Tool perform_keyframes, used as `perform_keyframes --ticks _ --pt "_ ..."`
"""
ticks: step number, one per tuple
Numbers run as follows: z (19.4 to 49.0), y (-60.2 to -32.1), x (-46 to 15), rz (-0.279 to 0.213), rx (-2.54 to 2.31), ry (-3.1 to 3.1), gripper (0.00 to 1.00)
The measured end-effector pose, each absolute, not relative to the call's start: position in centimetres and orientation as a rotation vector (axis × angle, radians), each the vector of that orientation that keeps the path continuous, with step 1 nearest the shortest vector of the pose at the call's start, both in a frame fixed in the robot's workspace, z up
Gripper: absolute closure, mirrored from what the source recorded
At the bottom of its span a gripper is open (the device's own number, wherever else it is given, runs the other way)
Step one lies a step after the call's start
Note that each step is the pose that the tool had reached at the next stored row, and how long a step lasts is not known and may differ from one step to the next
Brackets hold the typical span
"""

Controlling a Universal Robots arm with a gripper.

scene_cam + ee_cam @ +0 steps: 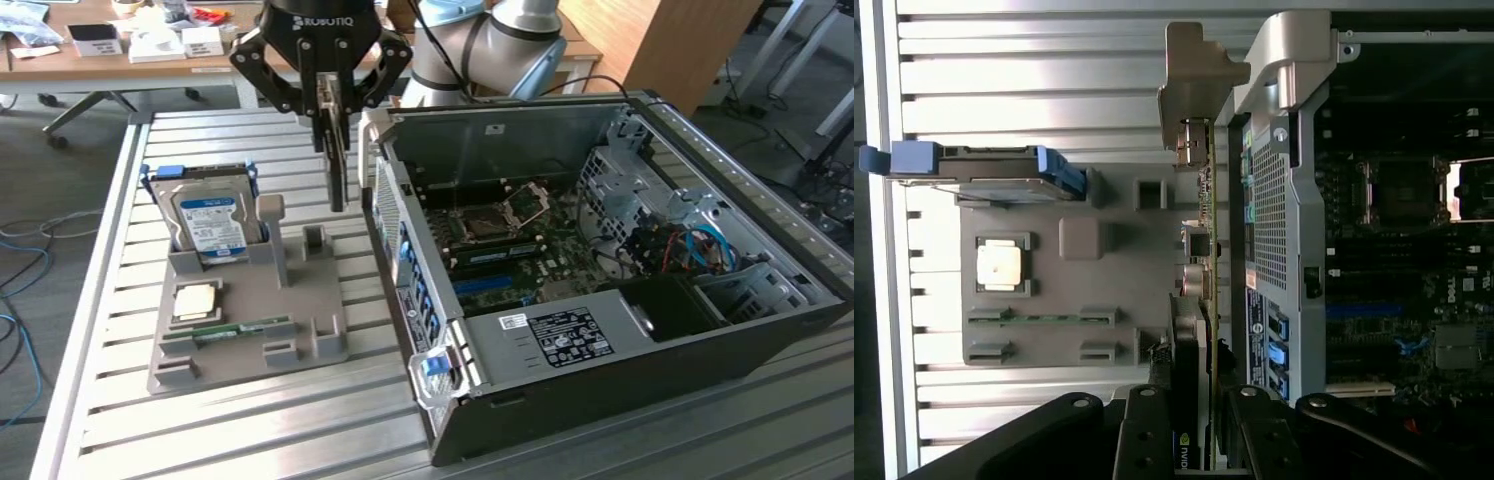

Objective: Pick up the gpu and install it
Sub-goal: 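Pick up the gpu and move the gpu toward the slot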

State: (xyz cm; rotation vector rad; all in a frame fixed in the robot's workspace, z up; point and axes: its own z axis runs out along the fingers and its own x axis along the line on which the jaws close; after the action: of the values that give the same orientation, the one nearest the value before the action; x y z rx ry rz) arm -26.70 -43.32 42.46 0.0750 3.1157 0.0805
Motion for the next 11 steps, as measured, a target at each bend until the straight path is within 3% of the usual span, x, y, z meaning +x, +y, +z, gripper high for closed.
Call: perform_keyframes --ticks 11 --pt "42.5 -43.3 -24.0 0.084 0.075 3.116 0.73"
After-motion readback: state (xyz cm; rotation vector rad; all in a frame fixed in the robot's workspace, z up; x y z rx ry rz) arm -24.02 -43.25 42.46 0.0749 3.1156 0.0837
